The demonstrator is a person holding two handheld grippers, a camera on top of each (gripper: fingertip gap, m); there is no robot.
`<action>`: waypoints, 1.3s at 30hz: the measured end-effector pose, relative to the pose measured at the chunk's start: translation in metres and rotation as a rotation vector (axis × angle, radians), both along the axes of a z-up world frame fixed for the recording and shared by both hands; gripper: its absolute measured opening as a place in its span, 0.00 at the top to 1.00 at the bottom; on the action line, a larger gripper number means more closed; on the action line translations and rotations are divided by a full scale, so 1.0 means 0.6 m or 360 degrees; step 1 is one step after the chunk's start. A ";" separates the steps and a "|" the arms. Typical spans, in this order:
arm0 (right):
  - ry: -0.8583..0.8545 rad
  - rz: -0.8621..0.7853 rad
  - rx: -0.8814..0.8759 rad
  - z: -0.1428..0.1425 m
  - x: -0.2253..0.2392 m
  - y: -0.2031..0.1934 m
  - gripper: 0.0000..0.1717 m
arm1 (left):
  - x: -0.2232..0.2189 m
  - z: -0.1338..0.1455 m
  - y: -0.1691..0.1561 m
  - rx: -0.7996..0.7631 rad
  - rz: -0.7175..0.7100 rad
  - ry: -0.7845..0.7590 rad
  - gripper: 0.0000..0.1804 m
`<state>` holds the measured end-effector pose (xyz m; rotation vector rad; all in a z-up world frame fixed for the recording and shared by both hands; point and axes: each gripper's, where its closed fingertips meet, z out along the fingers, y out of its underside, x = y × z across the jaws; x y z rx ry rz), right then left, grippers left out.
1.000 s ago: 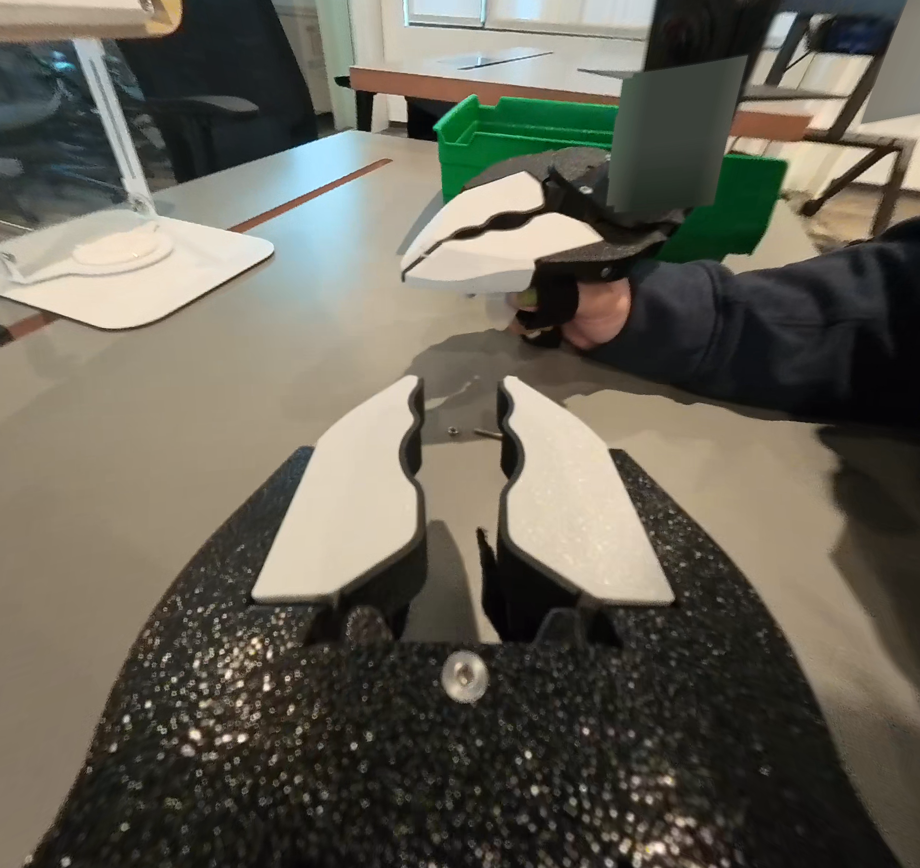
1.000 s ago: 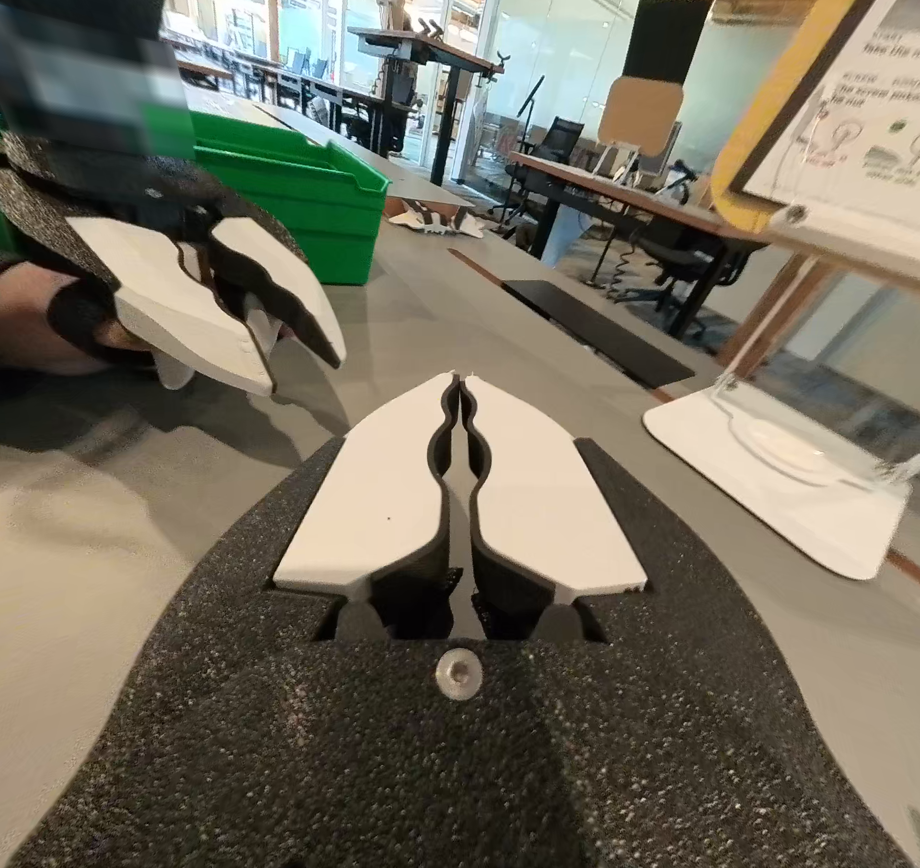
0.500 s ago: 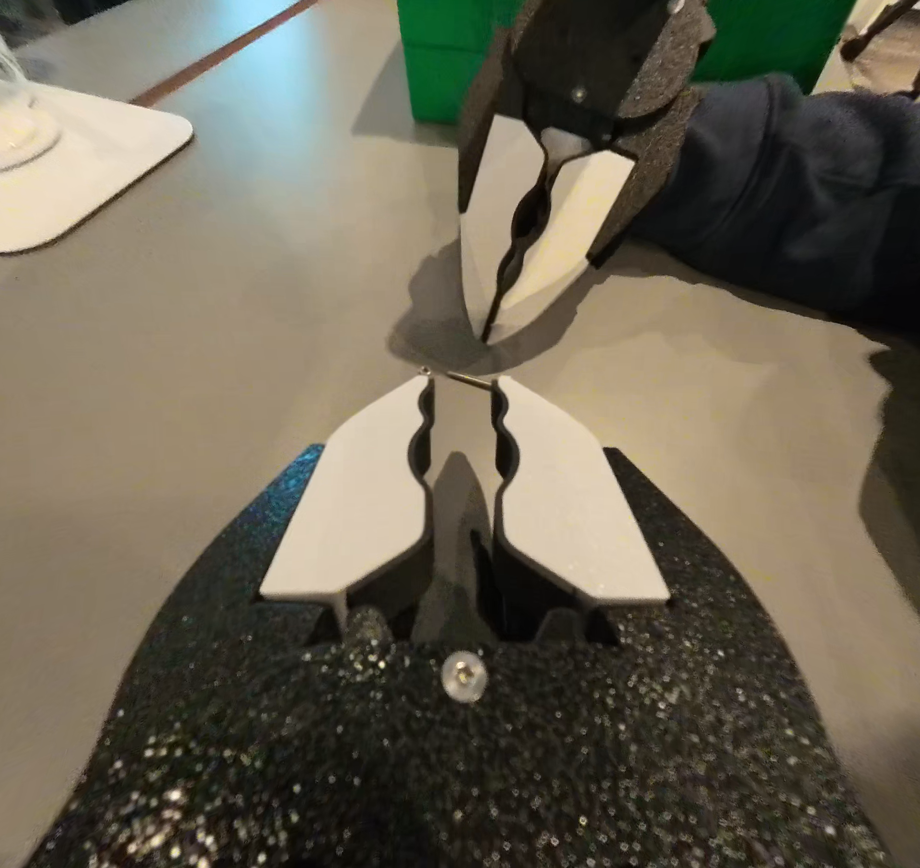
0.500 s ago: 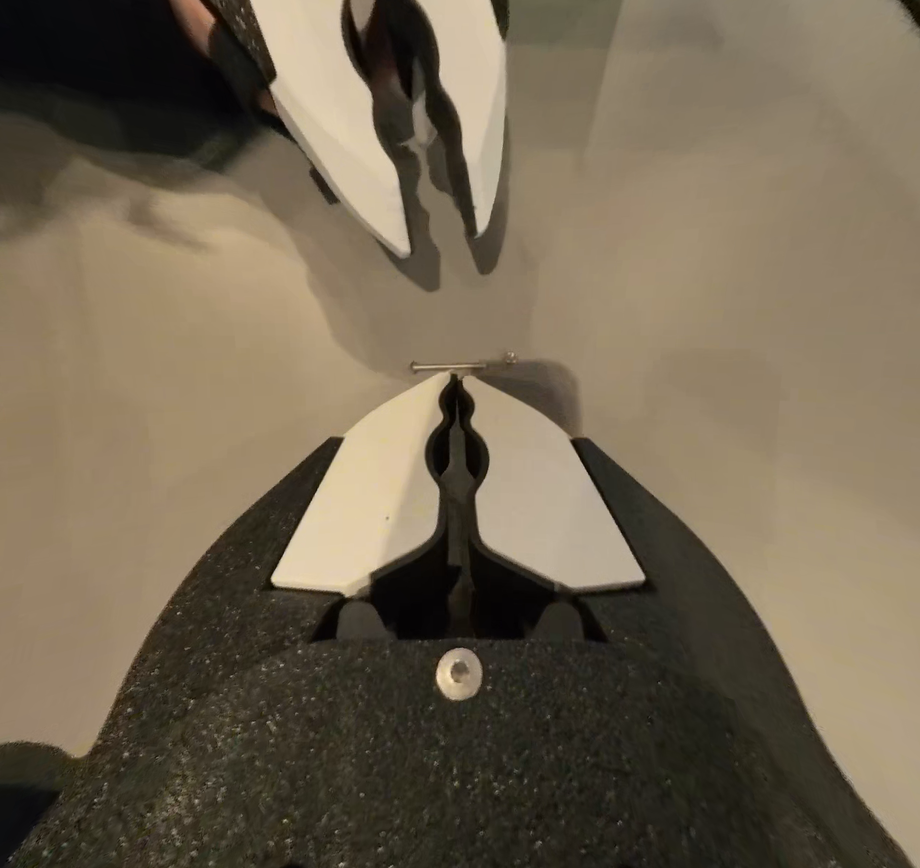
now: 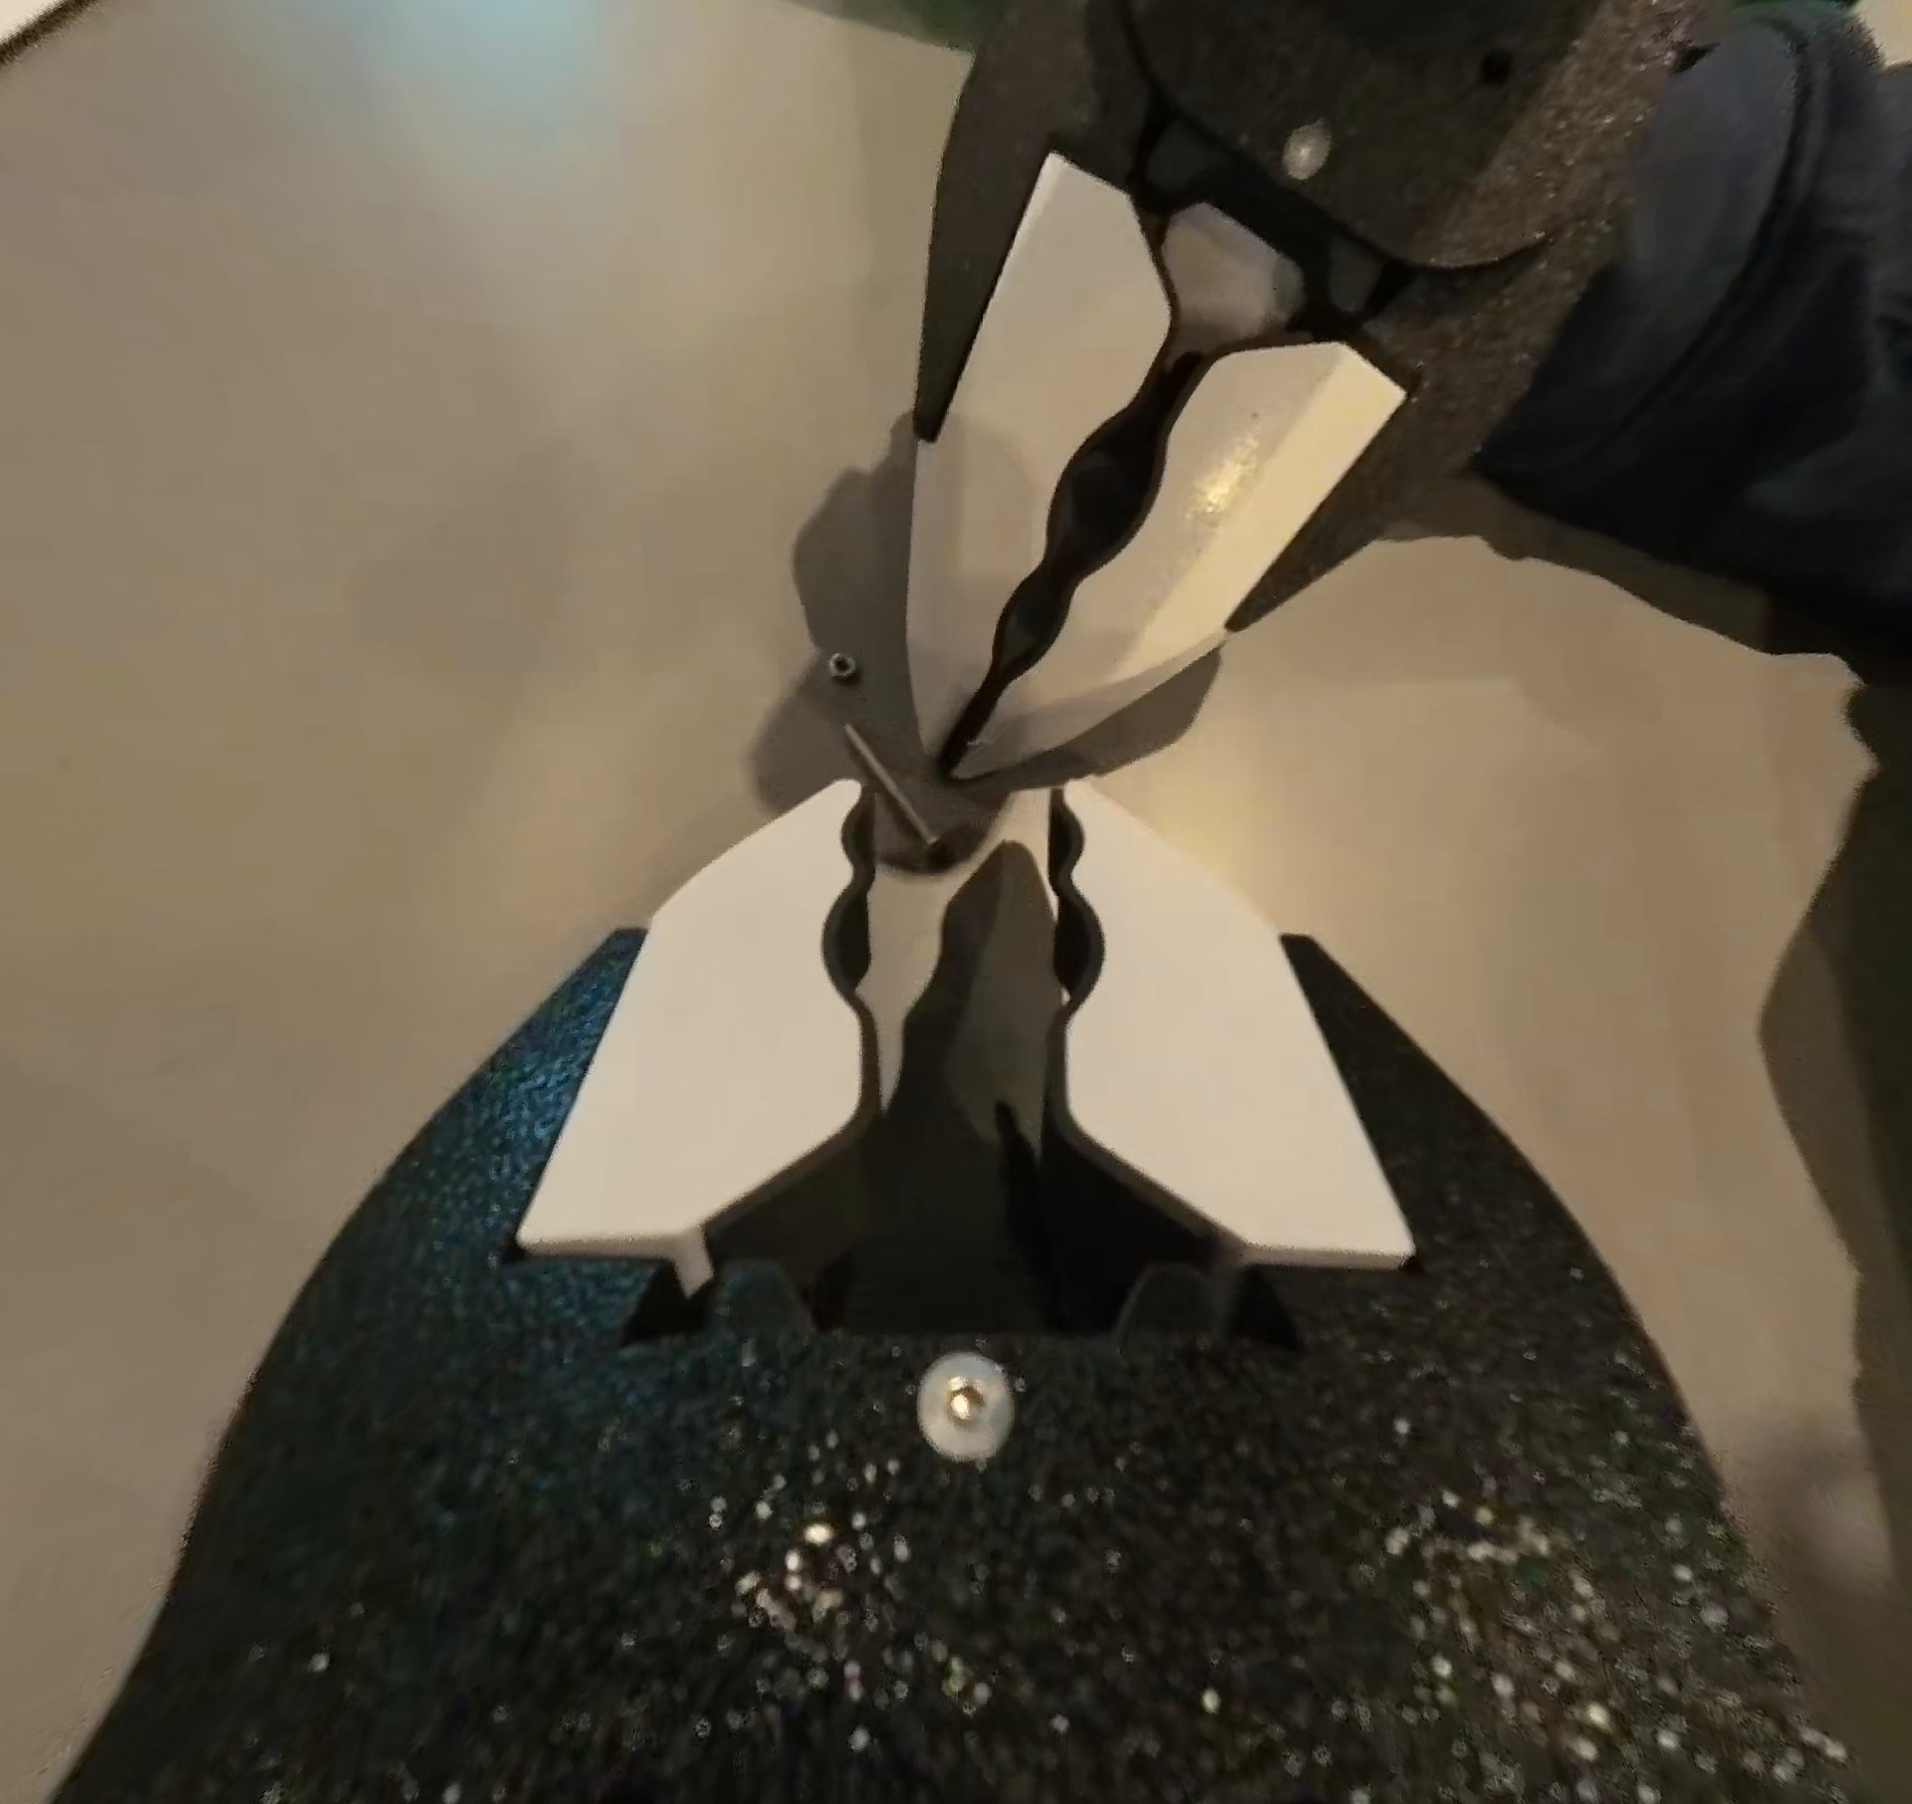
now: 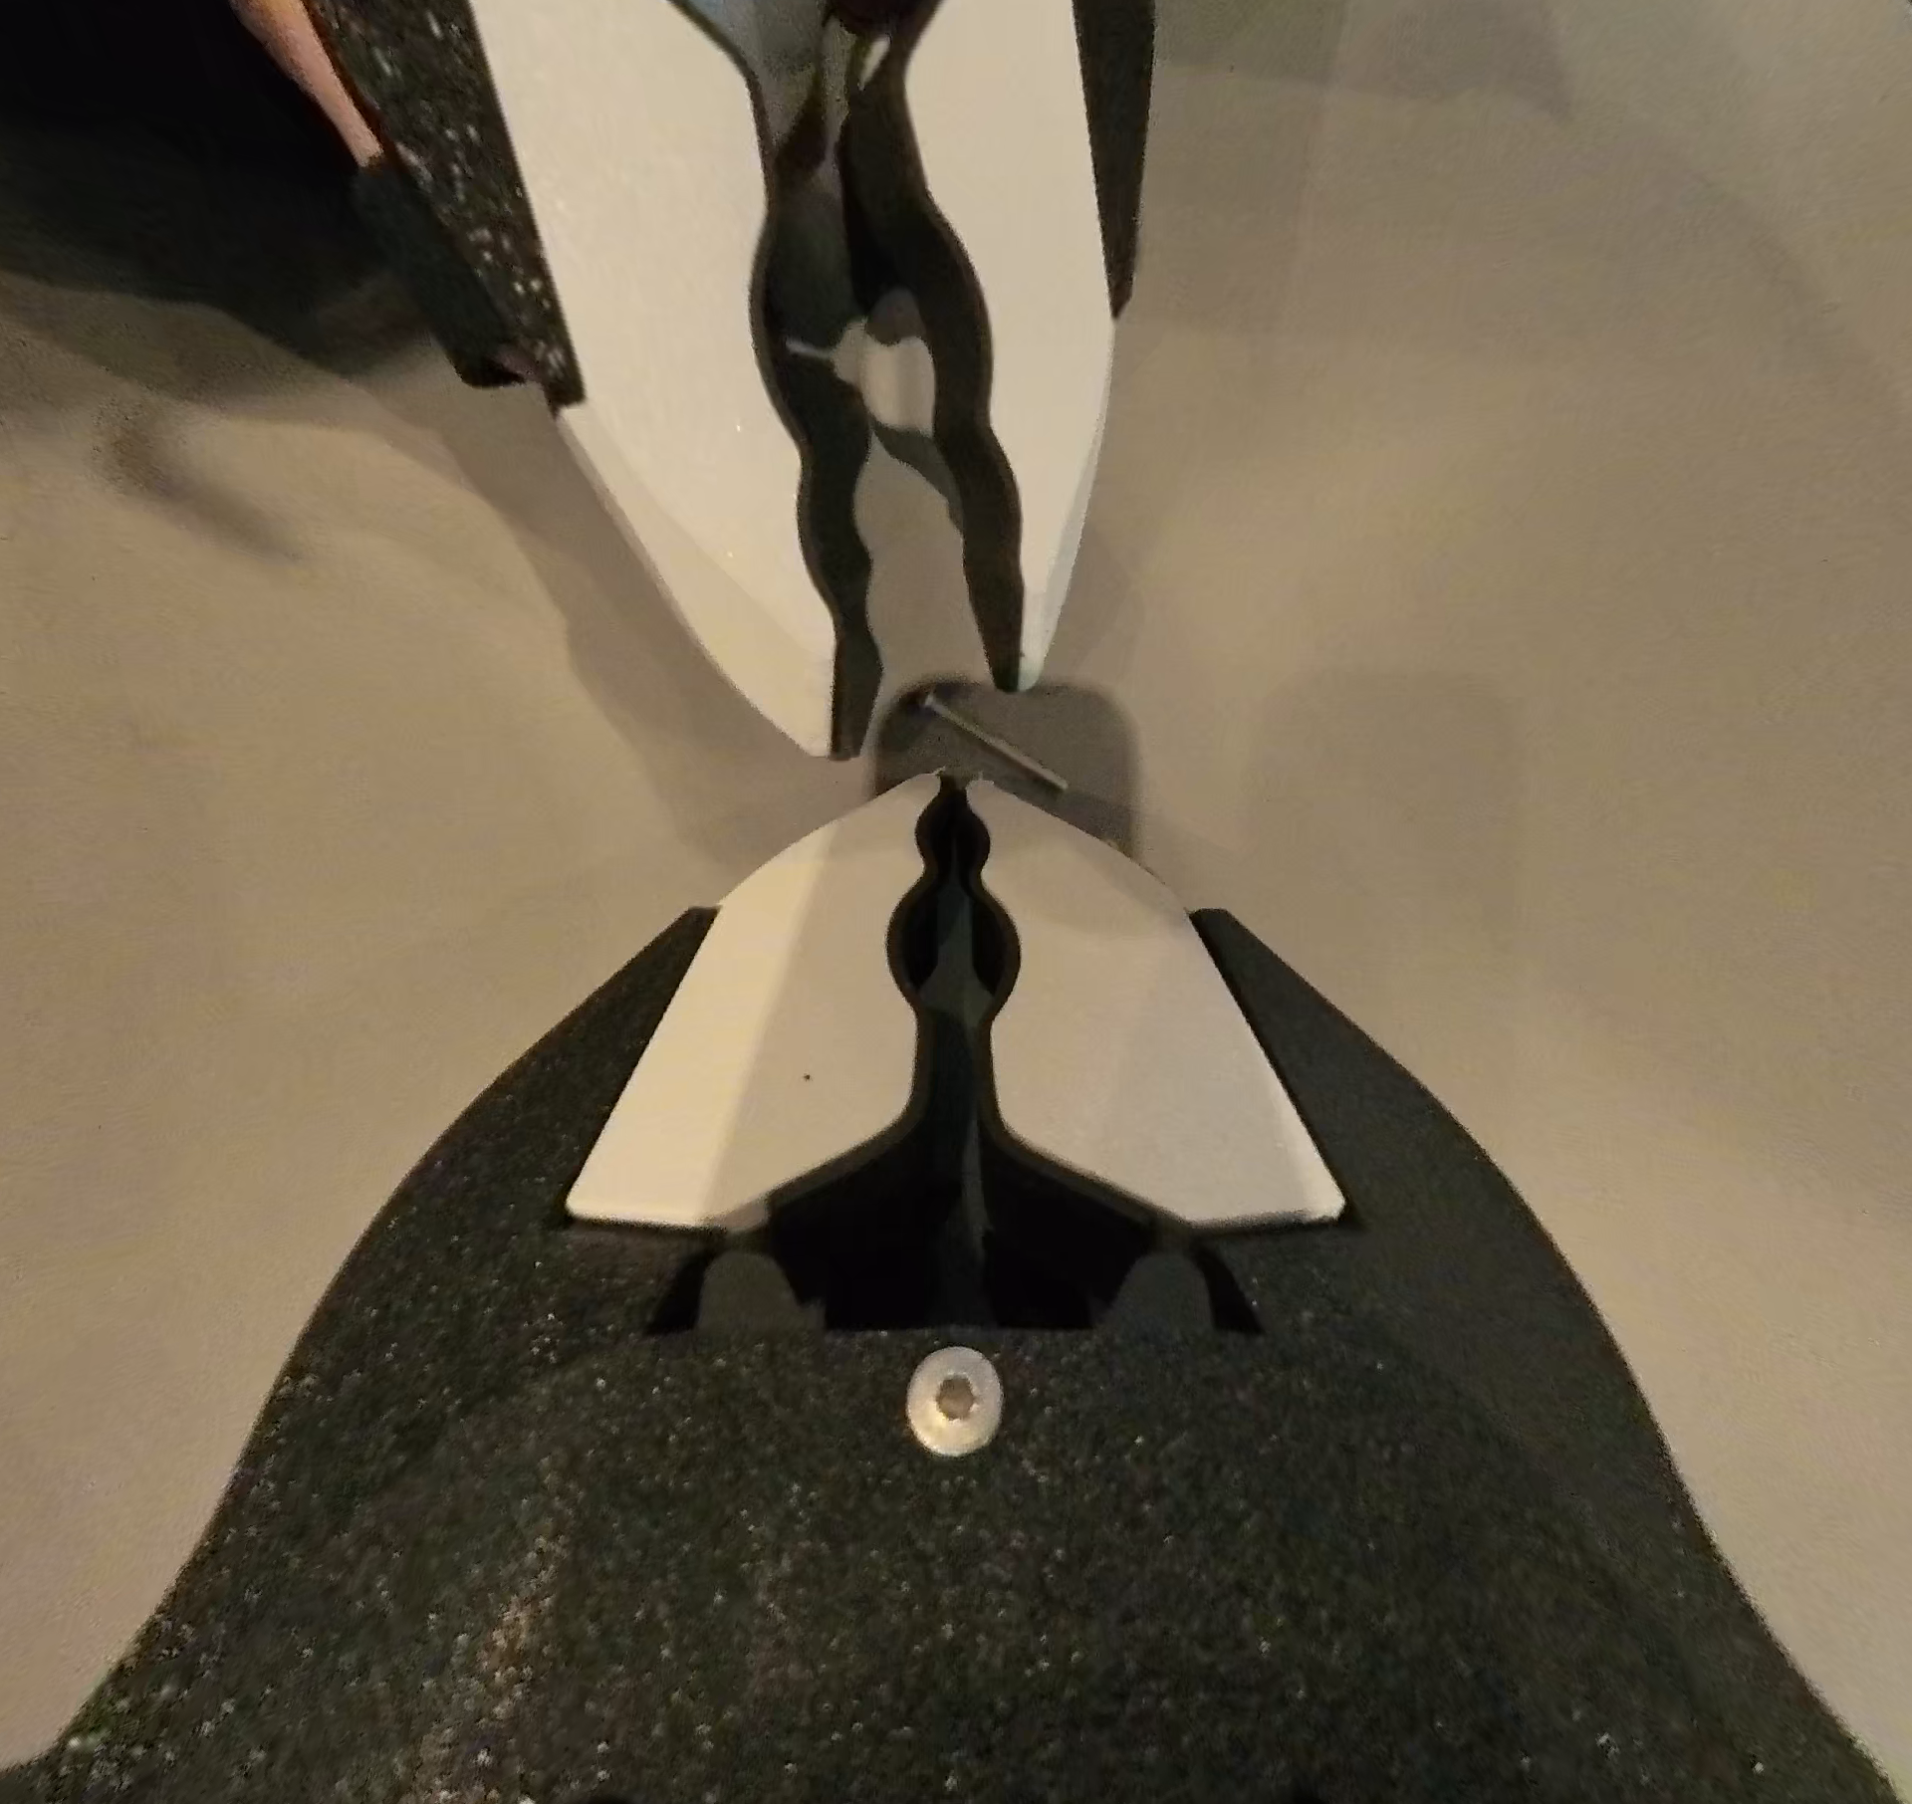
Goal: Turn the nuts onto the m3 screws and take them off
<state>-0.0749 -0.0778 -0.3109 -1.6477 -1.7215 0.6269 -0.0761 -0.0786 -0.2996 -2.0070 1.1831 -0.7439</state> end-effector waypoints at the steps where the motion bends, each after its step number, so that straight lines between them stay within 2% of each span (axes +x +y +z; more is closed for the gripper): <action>1: 0.0001 -0.0001 -0.0004 0.000 0.000 0.000 1.00 | -0.002 -0.004 0.002 -0.0015 0.0018 0.0026 0.82; 5: 0.0003 -0.0002 -0.0023 0.000 0.001 0.000 1.00 | -0.010 -0.016 0.013 0.0039 0.0078 0.0142 0.83; 9: 0.0007 -0.0002 -0.0029 0.000 0.001 0.001 1.00 | -0.018 -0.017 0.022 0.0105 0.0151 0.0215 0.92; 11: 0.0036 0.0001 -0.0042 0.004 0.001 0.000 1.00 | -0.018 -0.018 0.022 0.0126 0.0151 0.0232 0.94; 16: 0.0229 -0.0045 -0.0109 0.032 0.003 0.009 1.00 | -0.016 -0.019 0.021 0.0139 0.0110 0.0202 0.98; 22: 0.0484 -0.0186 -0.0261 0.067 0.013 0.033 1.00 | -0.022 -0.018 0.022 0.0314 0.0063 0.0261 0.99; 24: 0.0590 -0.0206 -0.0360 0.080 0.016 0.036 0.96 | -0.021 0.002 0.028 0.0457 0.0084 0.0197 0.99; 28: 0.0879 -0.0210 -0.0654 0.117 0.013 0.036 0.89 | -0.021 0.071 0.027 0.0651 0.0154 -0.0147 0.99; 30: 0.1014 -0.0200 -0.0742 0.135 0.010 0.036 0.87 | -0.024 0.091 0.024 0.0723 0.0161 -0.0238 0.99; 33: 0.1051 -0.0183 -0.0781 0.140 0.001 0.031 0.87 | -0.021 0.102 0.020 0.0799 0.0148 -0.0275 0.99; 39: 0.1034 -0.0174 -0.0683 0.136 -0.021 0.022 0.86 | -0.010 0.103 0.011 0.0868 0.0099 -0.0272 0.99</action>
